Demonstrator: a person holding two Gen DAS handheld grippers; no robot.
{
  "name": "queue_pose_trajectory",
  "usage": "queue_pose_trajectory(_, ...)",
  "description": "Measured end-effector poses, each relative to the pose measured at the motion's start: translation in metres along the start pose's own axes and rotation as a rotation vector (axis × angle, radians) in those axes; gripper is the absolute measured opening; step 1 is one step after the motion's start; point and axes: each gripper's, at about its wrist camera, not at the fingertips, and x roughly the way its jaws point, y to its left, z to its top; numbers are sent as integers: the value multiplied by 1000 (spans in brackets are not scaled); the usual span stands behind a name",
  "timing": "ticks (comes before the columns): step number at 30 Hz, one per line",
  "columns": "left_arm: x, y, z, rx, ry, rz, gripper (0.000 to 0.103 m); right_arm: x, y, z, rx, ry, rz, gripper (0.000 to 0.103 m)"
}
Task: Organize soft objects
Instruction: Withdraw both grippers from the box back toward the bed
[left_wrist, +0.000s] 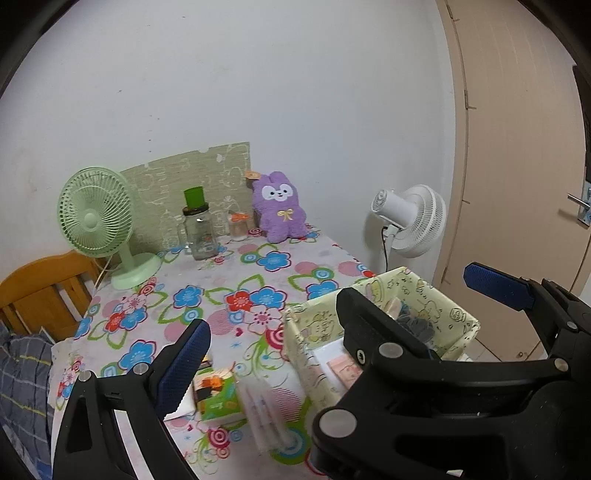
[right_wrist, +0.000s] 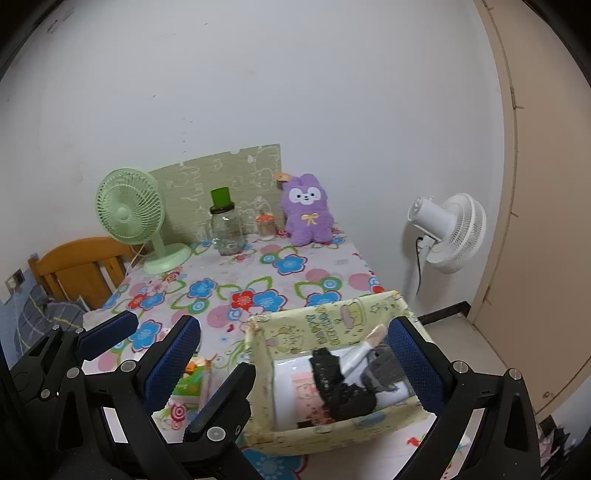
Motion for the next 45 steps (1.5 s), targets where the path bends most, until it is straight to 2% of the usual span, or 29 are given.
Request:
queue_pose_trajectory(12, -7, 29, -15, -34, 3, 16, 98, 3, 35, -8, -38, 16, 29, 103)
queue_pose_trajectory(29, 2, 68, -42, -63, 43, 63, 98, 29, 72, -33, -48, 65, 102, 102)
queue_pose_trajectory(45, 22, 98, -67, -109, 117, 79, 98, 60, 99, -54, -67, 161, 152, 92)
